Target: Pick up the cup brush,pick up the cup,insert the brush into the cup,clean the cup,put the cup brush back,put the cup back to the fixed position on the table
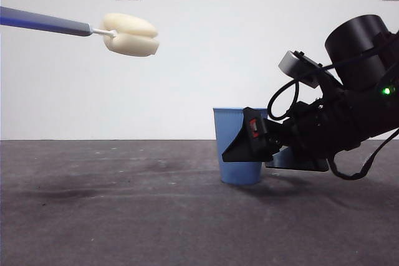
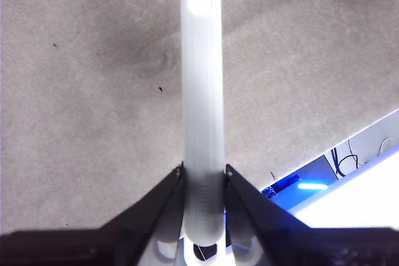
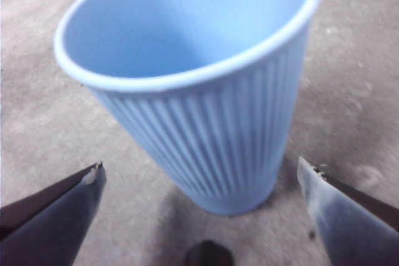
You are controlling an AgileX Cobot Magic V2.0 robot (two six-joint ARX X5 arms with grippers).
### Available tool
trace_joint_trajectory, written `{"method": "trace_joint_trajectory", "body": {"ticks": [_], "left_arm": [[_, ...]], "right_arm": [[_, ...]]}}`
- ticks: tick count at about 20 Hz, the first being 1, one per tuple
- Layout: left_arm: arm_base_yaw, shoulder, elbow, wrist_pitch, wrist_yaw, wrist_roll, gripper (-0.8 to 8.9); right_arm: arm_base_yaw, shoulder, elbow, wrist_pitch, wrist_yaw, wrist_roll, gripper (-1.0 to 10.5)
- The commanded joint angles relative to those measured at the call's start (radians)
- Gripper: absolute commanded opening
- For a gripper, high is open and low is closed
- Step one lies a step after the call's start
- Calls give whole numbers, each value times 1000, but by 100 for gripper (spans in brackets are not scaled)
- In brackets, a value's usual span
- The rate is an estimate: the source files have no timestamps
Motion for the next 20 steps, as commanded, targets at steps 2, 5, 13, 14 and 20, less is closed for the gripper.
{"method": "trace_joint_trajectory", "body": {"ticks": [2,5,13,14,20], "left_arm": [[0,-2,-1,2,2,0,-9],[0,-2,-1,7,2,-8,-9],[0,-2,-1,7,0,-8,-9],[0,-2,-1,6,0,-7,-9],[0,-2,-1,0,-2,-6,-9]], "right_arm": [[9,47,10,34,3,10,537],[10,81,32,83,3,15,536],[14,113,82,84,32,23,404],[16,129,92,84,32,32,400],[22,150,95,89,29,45,92]]}}
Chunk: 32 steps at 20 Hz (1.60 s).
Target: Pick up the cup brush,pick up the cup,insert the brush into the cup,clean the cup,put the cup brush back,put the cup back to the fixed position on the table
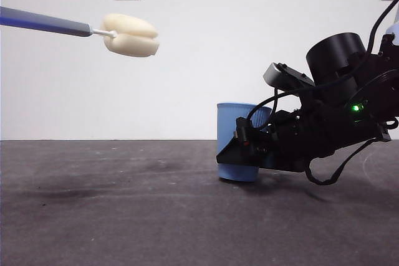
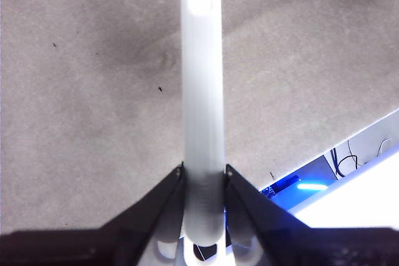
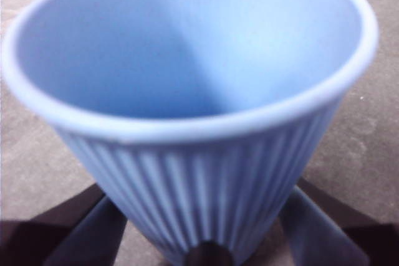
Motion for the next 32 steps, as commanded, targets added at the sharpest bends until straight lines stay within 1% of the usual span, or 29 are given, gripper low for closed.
{"method": "trace_joint_trajectory", "body": {"ticks": [1,2,5,7,10,12,14,15,17,18,20,21,23,24,25,27,28,29,30,32], "left_arm": [[0,-2,-1,-1,-3,-3,-9],[0,-2,-1,-1,-3,-1,-9],[0,-2,-1,0,-3,7,-9],[0,-2,-1,-1,-4,30,-9],[0,-1,-1,1,-5,72,-9],[0,-1,-1,0,-3,114,-9],[0,0,-1,-2,-4,153,-9],[0,1,-1,-5,-4,174,-9],[0,8,-1,-19,-5,234,-9],[0,14,-1,-33,-4,266,-9],[0,37,-1,-66,-4,328,-9],[0,55,-1,-75,-4,361,-9],[-1,90,-1,-71,-3,401,-9],[-6,106,-1,-58,-2,401,-9],[-14,121,-1,-40,-2,401,-9],[-37,148,-1,-23,-2,414,-9],[-48,159,-1,-21,-2,421,-9],[-66,175,-1,-11,-1,423,-9],[-74,180,-1,-5,0,423,-9],[-97,183,-1,27,2,423,-9]], "right_arm": [[7,15,-3,-3,-6,18,46],[8,15,-3,-3,-9,18,-13],[15,2,-3,-24,-13,23,-17],[25,-69,-3,-130,-11,13,-17],[44,-266,-2,-380,13,-95,-17],[55,-399,11,-582,88,-179,-17],[60,-481,37,-779,152,-256,-17],[62,-503,50,-869,184,-281,-17],[74,-516,77,-1014,284,-323,-17],[80,-516,90,-1085,317,-351,-17],[98,-516,115,-1211,387,-446,-17],[109,-515,131,-1266,436,-494,-17],[130,-516,165,-1345,502,-555,-17],[138,-516,181,-1371,539,-581,-17],[150,-515,206,-1411,580,-626,-17],[176,-515,252,-1472,608,-707,-17],[187,-515,269,-1486,639,-741,-17],[203,-515,293,-1503,692,-789,-17],[210,-515,301,-1508,708,-809,-17],[233,-515,313,-1516,747,-874,-17]]}}
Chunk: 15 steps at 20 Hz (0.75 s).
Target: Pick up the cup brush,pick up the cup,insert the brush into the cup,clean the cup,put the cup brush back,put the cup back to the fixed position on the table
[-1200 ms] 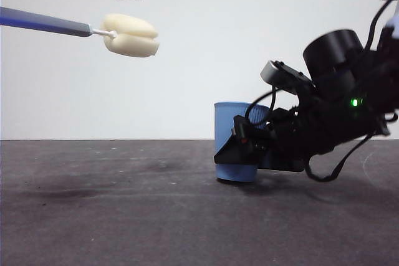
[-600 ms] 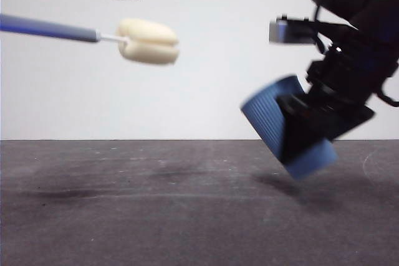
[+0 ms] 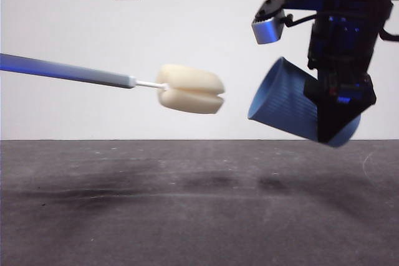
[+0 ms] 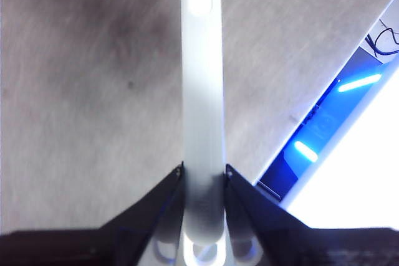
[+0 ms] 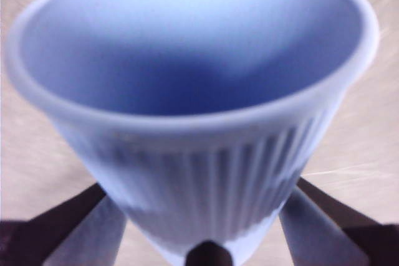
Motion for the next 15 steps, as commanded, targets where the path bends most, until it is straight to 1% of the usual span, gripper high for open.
{"method": "trace_joint_trajectory", "body": {"ticks": [1,3,8,11,13,15], "left_arm": [[-25,0,-1,31,8,14,-9],[-47,3,-1,25,9,14,-9],[-118,12,-1,28,11,2,-9],[-158,51,-1,60,26,-34,-9],[-184,102,-1,109,26,-66,-9],[-203,151,-1,172,31,-95,-9]], "right_arm": [[25,5,3,-18,33,-110,-17],[47,5,3,-22,42,-143,-17],[83,5,4,-10,84,-169,-17],[111,5,4,-10,86,-180,-17],[135,5,4,-10,89,-185,-17],[162,5,4,-11,109,-188,-17]]}}
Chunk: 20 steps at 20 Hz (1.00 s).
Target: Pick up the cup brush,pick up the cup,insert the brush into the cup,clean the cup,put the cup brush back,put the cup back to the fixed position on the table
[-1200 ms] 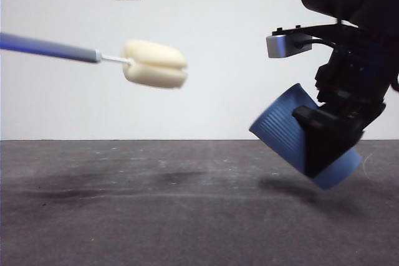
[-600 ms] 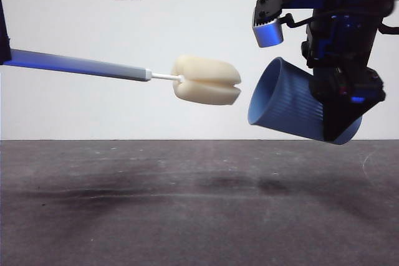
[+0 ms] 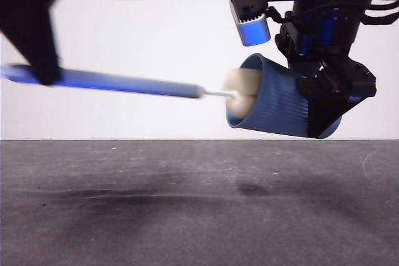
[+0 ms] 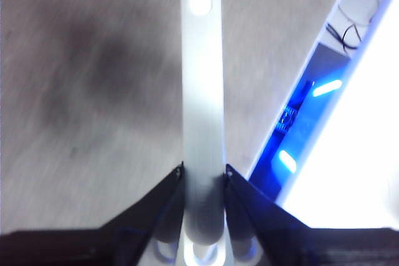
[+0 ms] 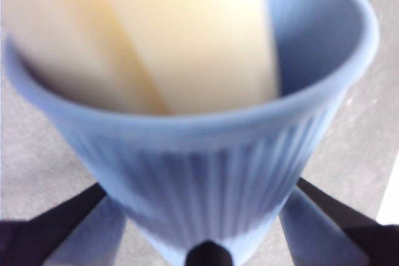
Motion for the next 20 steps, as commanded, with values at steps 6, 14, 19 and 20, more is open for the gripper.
{"method": "trace_joint_trajectory", "body": {"ticks": [6,14,19,20], "left_arm": [[-26,97,-1,145,31,-88,-9],[-3,-20,-1,-130,-153,-92,-9],[13,-151,-1,-304,-150,-90,-9],[13,-156,-1,-314,-150,-90,-9]], "right_arm": [[80,9,0,-2,13,-13,-17],[83,9,0,-31,61,9,-17],[83,9,0,-30,60,16,-17],[83,9,0,-30,60,16,-17]]}}
